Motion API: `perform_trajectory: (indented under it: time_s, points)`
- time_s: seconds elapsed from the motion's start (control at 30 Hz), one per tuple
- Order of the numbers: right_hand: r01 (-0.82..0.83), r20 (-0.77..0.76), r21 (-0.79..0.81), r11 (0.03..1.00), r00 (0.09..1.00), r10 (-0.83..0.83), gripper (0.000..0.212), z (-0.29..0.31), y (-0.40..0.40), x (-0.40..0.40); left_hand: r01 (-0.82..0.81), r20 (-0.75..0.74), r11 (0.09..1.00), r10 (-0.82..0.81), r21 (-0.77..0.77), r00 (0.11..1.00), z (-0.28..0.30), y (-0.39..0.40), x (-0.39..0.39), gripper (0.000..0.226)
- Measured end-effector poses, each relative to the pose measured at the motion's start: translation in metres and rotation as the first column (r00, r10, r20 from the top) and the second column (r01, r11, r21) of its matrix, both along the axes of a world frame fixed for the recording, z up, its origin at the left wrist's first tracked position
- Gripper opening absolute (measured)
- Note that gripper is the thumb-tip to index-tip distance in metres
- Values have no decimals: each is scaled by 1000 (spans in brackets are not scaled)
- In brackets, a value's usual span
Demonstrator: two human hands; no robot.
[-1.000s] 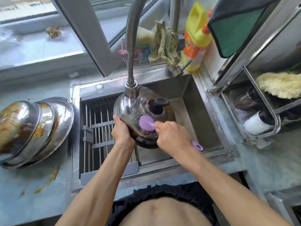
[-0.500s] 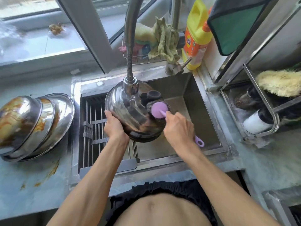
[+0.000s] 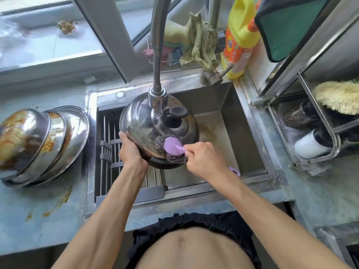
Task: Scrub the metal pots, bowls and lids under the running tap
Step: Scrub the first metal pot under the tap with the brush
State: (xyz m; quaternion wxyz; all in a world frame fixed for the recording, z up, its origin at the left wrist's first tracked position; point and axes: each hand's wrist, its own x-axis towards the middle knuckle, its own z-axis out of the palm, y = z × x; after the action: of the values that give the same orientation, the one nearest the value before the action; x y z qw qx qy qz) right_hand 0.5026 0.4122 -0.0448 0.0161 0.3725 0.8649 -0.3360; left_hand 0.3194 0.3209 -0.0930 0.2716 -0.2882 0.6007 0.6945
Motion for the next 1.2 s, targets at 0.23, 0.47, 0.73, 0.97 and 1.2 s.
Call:
perform_trajectory:
  time_s: [0.23, 0.47, 0.73, 0.97, 1.2]
  points:
    - [99, 43, 38, 994, 994, -100, 20, -16, 21, -2, 36, 34, 999, -37, 38, 999, -9, -15, -17, 41]
    - [178, 89, 25, 984, 980, -180, 22, -32, 31, 10, 29, 51, 999, -31, 26, 998, -17, -18, -14, 42]
    - [151, 79, 48, 987, 985, -155, 24, -28, 63, 16, 214, 92, 968, -226, 130, 970, -33, -34, -27, 54]
    - [12, 127, 67, 998, 992, -21, 25, -9, 65, -44, 283, 131, 954, -295, 100, 947, -44, -50, -25, 57]
    - [-58, 179, 93, 994, 983, 40, 21, 2, 87, -93, 290, 151, 957, -291, 33, 945, -45, -51, -49, 57]
